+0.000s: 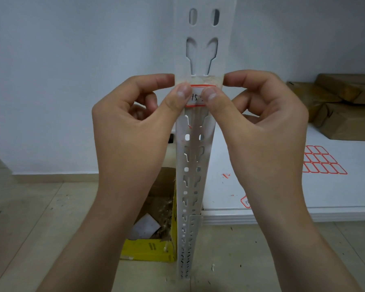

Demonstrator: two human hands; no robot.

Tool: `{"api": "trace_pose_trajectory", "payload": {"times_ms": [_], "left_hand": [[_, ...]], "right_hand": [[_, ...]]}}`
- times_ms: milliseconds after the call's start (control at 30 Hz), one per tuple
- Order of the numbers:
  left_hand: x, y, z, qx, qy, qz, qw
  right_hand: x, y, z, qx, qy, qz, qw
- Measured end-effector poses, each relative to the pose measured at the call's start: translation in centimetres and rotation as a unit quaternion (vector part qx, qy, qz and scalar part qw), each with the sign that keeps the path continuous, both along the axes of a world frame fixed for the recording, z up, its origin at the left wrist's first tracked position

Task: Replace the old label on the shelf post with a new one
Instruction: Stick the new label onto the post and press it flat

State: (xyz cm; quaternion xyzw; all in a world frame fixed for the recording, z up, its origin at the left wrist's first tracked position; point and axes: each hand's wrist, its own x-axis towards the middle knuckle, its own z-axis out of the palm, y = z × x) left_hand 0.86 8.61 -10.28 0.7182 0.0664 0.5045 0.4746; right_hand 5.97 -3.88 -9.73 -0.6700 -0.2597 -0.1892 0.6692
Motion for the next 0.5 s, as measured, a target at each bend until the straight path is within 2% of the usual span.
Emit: {"api": "trace_pose_trajectory", "payload": {"times_ms": [500], "left_hand": [[0.03, 0.02, 0.07, -0.009, -0.004, -0.004, 1.000]], "right_hand": [[0.23, 0.55, 0.33, 0.006, 0.020, 0.010, 1.000]]}}
